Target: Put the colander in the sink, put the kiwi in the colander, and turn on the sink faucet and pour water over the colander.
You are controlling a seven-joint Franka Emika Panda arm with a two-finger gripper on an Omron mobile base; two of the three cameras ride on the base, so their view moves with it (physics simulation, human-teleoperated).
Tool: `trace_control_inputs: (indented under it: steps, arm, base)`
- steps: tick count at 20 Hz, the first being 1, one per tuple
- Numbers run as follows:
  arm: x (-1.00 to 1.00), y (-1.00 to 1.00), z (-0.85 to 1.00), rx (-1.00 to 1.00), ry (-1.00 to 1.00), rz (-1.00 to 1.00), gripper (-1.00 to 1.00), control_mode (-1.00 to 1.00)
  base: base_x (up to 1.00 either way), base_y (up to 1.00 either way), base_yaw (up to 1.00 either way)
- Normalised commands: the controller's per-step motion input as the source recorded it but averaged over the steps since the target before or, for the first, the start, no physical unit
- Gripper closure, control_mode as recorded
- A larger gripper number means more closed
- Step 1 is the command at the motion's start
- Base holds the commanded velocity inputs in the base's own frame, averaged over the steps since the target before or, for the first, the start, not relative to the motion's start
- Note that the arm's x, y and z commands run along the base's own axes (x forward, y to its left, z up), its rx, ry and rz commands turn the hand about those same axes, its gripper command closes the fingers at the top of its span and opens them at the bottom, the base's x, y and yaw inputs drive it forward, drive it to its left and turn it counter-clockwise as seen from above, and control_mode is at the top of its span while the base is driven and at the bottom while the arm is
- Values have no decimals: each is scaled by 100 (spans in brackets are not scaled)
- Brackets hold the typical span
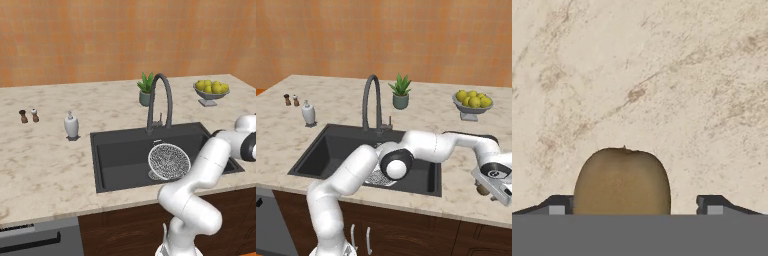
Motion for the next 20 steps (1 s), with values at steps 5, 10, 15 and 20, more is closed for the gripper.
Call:
trace_control_inputs:
  steps: [5, 10, 15, 20]
  arm:
    - [22, 46, -53, -13, -15, 0, -100, -100]
    - [35, 69, -48, -17, -11, 0, -100, -100]
    - [44, 61, -49, -16, -8, 0, -100, -100]
    - [25, 36, -47, -17, -4, 0, 100, -100]
  base:
    - [0, 0, 0]
    - [0, 0, 0]
    - [0, 0, 0]
    - [0, 0, 0]
